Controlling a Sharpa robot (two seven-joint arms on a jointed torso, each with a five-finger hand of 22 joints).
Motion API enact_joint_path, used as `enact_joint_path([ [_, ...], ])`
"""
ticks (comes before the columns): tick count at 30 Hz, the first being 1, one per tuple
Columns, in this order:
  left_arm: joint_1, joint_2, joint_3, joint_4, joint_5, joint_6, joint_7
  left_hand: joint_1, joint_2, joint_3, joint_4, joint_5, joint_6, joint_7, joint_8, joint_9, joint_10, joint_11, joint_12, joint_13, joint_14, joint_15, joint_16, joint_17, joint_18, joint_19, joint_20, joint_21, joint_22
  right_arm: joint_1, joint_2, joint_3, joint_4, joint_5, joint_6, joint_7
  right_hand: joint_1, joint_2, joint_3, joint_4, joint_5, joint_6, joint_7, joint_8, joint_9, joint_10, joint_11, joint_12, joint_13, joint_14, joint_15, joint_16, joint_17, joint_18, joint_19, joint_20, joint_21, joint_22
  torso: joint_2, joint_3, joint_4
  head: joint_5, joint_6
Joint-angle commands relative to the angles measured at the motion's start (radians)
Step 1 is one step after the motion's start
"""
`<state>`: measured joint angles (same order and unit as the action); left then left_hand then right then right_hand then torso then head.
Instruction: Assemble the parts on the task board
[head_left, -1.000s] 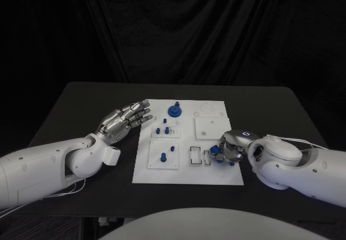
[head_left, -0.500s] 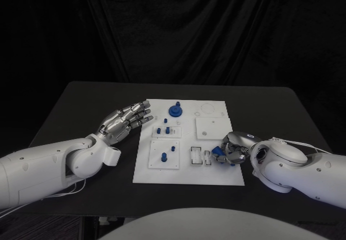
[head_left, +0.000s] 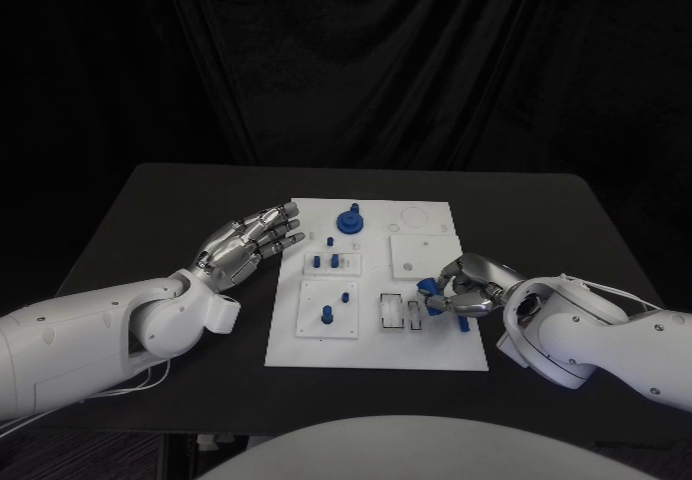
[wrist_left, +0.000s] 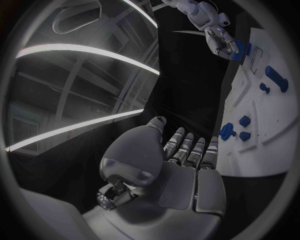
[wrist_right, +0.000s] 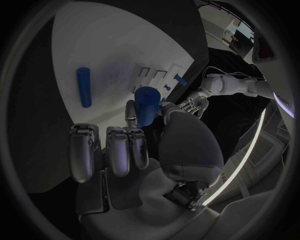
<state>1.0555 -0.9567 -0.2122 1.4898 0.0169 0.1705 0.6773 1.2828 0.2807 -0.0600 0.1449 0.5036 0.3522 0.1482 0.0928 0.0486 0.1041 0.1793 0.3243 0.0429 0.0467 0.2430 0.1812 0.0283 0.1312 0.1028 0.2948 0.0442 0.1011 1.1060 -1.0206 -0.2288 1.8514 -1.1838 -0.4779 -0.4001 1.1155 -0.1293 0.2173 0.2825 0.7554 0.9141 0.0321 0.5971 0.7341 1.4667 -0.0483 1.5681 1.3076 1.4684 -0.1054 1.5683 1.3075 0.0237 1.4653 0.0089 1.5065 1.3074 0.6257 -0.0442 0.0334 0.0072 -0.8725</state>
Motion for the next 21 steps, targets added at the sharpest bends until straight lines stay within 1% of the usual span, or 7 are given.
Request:
enact_joint_path([
  [1,-0.002,0.002,0.001,0.002,0.001,0.012,0.012,0.010,-0.002,0.006,0.000,0.003,0.005,0.026,0.004,0.001,0.007,0.000,0.006,0.002,0.005,-0.002,0.005,0.002,-0.011,0.009,-0.002,0.002,0.000,0.002,0.007,0.000,0.006,0.062,-0.001,0.001,-0.020,-0.004,0.142,-0.133,-0.007,-0.014,-0.019,-0.003,0.092,0.104,-0.006,0.003,0.263,0.102,-0.005,0.002,0.263,-0.004,0.072,-0.007,-0.001,0.237,0.000,-0.0008,0.0001,-0.001,0.000],
  [3,-0.002,0.001,0.001,0.001,0.001,0.012,0.012,0.010,-0.002,0.006,0.000,0.003,0.005,0.026,0.004,0.001,0.007,0.000,0.006,0.002,0.005,-0.002,0.005,0.002,-0.011,0.009,-0.002,0.002,0.000,0.002,0.016,0.000,0.004,0.064,0.016,-0.011,-0.033,-0.003,0.140,-0.125,-0.035,-0.015,-0.017,-0.010,0.090,0.104,-0.004,0.003,0.263,0.102,-0.004,0.002,0.263,-0.003,0.070,-0.006,-0.005,0.236,0.000,-0.0013,-0.0001,0.000,0.000],
  [8,-0.002,0.001,0.001,0.000,0.001,0.012,0.013,0.010,-0.002,0.006,0.000,0.003,0.005,0.026,0.004,0.001,0.007,0.000,0.006,0.002,0.005,-0.002,0.005,0.002,-0.011,0.009,-0.002,0.002,0.000,0.000,0.037,-0.001,-0.005,0.055,0.046,-0.031,-0.042,0.000,0.137,-0.118,-0.070,-0.014,-0.016,-0.019,0.088,0.104,-0.003,0.003,0.263,0.102,-0.002,0.002,0.261,-0.001,0.068,-0.005,-0.010,0.234,0.000,-0.0013,0.0000,-0.003,0.000],
  [10,-0.002,0.001,0.001,0.000,0.001,0.012,0.013,0.010,-0.002,0.006,0.001,0.003,0.004,0.026,0.004,0.001,0.007,0.000,0.005,0.002,0.005,-0.002,0.005,0.002,-0.011,0.008,-0.002,0.001,-0.001,-0.001,0.046,-0.002,-0.009,0.053,0.057,-0.038,-0.049,0.003,0.134,-0.112,-0.102,-0.013,-0.015,-0.024,0.088,0.104,-0.002,0.003,0.263,0.102,-0.001,0.001,0.260,-0.001,0.066,-0.004,-0.012,0.233,0.000,-0.0017,0.0001,-0.004,0.000],
  [12,-0.002,0.002,0.001,-0.001,0.001,0.013,0.013,0.010,-0.002,0.006,0.001,0.003,0.004,0.026,0.004,0.001,0.007,0.000,0.005,0.002,0.005,-0.002,0.005,0.002,-0.011,0.008,-0.002,0.001,-0.001,-0.001,0.053,-0.002,-0.011,0.048,0.063,-0.043,-0.049,0.004,0.133,-0.111,-0.108,-0.014,-0.014,-0.026,0.087,0.104,-0.001,0.003,0.263,0.101,-0.001,-0.001,0.255,0.000,0.064,-0.004,-0.016,0.232,0.000,-0.0006,0.0003,-0.005,0.000],
  [16,-0.002,0.003,0.001,-0.002,0.001,0.013,0.013,0.010,-0.002,0.007,0.001,0.002,0.005,0.025,0.004,0.001,0.007,0.000,0.004,0.002,0.005,-0.001,0.006,0.002,-0.011,0.009,-0.002,0.002,-0.001,-0.001,0.065,-0.002,-0.015,0.031,0.068,-0.050,-0.051,0.005,0.132,-0.109,-0.117,-0.016,-0.013,-0.031,0.086,0.104,0.000,0.003,0.263,0.100,-0.001,-0.003,0.250,0.001,0.063,-0.003,-0.019,0.230,0.000,-0.0002,-0.0015,-0.007,0.000],
  [21,-0.003,0.005,0.001,-0.003,0.001,0.014,0.012,0.010,-0.002,0.007,0.001,0.002,0.005,0.025,0.004,0.001,0.006,0.000,0.003,0.001,0.005,-0.001,0.005,0.002,-0.011,0.009,-0.002,0.002,-0.001,-0.003,0.078,-0.002,-0.024,0.022,0.075,-0.058,-0.057,0.008,0.127,-0.101,-0.147,-0.018,-0.009,-0.041,0.083,0.104,0.003,0.003,0.263,0.098,0.002,-0.005,0.244,0.002,0.060,-0.001,-0.024,0.228,0.000,-0.0005,0.0002,-0.008,0.000],
])
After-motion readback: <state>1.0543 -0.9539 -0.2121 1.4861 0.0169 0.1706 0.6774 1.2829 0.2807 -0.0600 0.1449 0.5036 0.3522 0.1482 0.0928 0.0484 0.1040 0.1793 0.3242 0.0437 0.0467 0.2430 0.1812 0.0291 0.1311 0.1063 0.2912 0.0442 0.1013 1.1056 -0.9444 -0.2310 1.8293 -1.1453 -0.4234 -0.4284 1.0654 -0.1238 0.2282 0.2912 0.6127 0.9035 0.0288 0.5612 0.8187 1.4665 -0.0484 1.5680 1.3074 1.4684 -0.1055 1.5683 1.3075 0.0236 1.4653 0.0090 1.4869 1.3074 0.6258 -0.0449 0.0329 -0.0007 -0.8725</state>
